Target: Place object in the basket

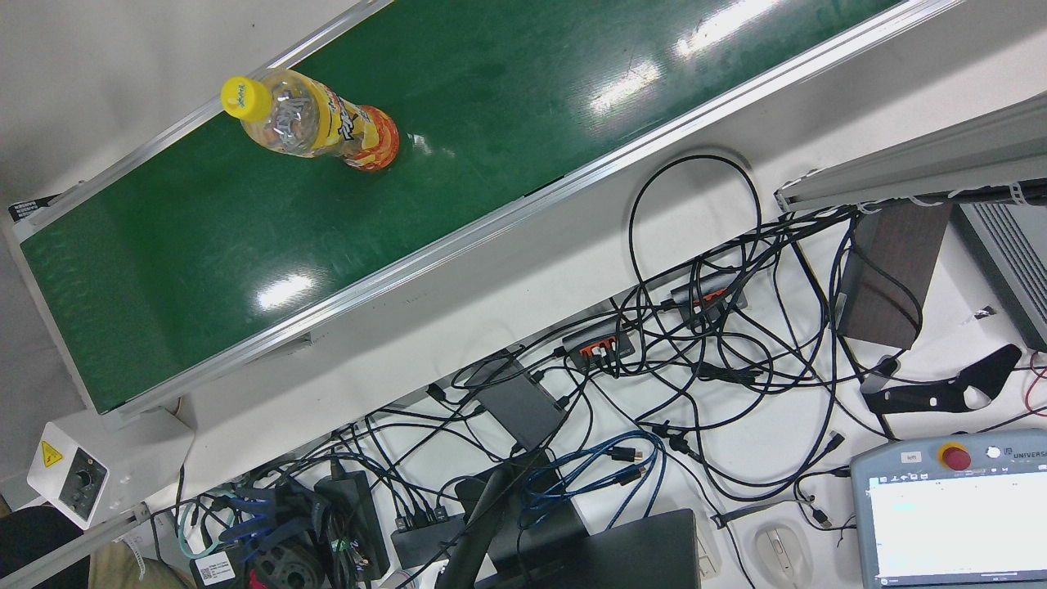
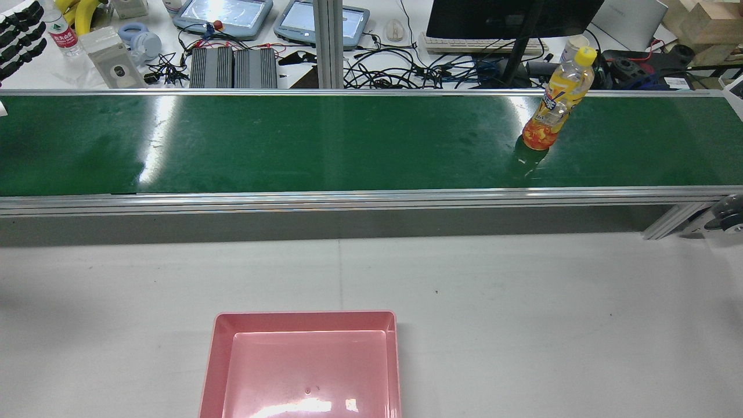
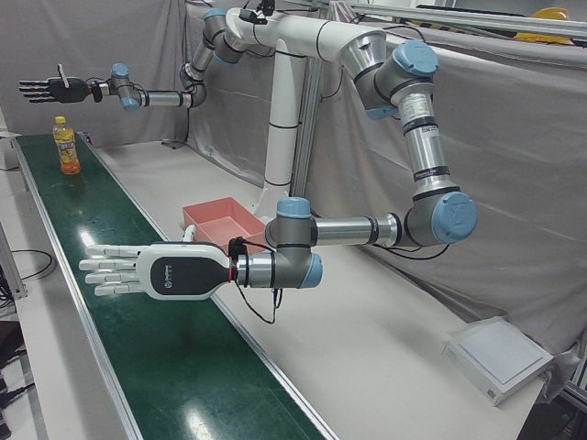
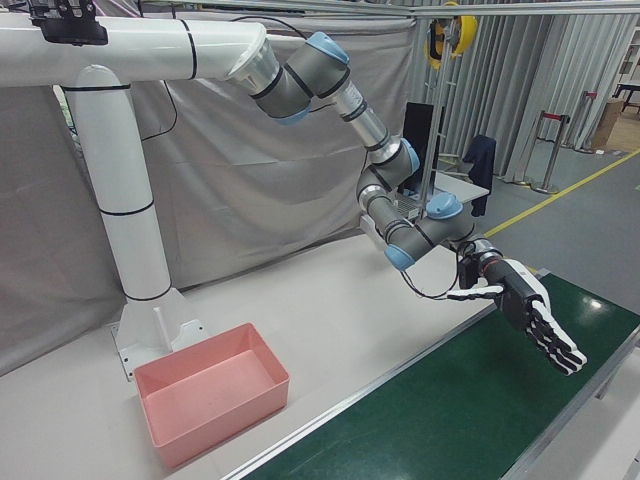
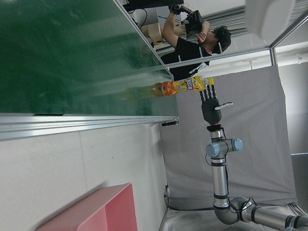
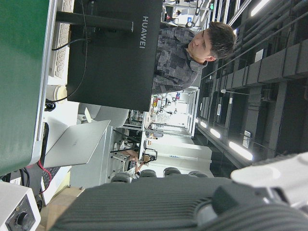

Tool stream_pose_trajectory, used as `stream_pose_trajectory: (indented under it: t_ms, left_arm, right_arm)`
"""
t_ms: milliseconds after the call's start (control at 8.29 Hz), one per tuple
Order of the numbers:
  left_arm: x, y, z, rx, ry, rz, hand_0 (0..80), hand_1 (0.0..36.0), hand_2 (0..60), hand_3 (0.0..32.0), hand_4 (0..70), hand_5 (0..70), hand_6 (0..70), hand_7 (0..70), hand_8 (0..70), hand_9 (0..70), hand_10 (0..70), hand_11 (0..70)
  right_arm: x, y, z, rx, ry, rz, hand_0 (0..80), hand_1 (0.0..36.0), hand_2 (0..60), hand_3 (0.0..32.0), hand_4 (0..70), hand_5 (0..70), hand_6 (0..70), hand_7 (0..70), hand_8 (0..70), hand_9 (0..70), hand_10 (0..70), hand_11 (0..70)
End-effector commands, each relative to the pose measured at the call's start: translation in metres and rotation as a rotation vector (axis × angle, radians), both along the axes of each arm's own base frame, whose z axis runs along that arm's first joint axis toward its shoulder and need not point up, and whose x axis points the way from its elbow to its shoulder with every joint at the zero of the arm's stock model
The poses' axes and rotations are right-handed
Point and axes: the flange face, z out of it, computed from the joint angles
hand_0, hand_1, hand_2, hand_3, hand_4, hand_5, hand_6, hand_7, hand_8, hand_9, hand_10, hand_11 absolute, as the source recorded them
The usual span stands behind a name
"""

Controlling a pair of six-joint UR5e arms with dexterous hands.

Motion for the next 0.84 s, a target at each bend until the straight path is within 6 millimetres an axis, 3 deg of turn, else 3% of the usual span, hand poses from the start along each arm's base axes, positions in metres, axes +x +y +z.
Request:
stream_pose_trajectory:
  t_ms: [0, 724]
  left_arm:
    - [-0.0008, -0.0001, -0.0002, 0.001, 0.000, -0.001, 68.1, 8.5, 0.0, 0.0, 7.6, 2.0, 0.0, 0.0, 0.0, 0.0, 0.0, 0.0]
    - [-0.0002, 0.0005, 0.0009, -0.002, 0.000, -0.001, 66.8, 8.2, 0.0, 0.0, 7.8, 2.3, 0.0, 0.0, 0.0, 0.0, 0.0, 0.0]
  right_arm:
    - [0.0000, -0.0006, -0.0001, 0.000, 0.001, 0.000, 0.0, 0.0, 0.0, 0.0, 0.0, 0.0, 0.0, 0.0, 0.0, 0.0, 0.0, 0.0]
    - [0.0000, 0.0001, -0.0001, 0.000, 0.001, 0.000, 0.0, 0.0, 0.0, 0.0, 0.0, 0.0, 0.0, 0.0, 0.0, 0.0, 0.0, 0.0]
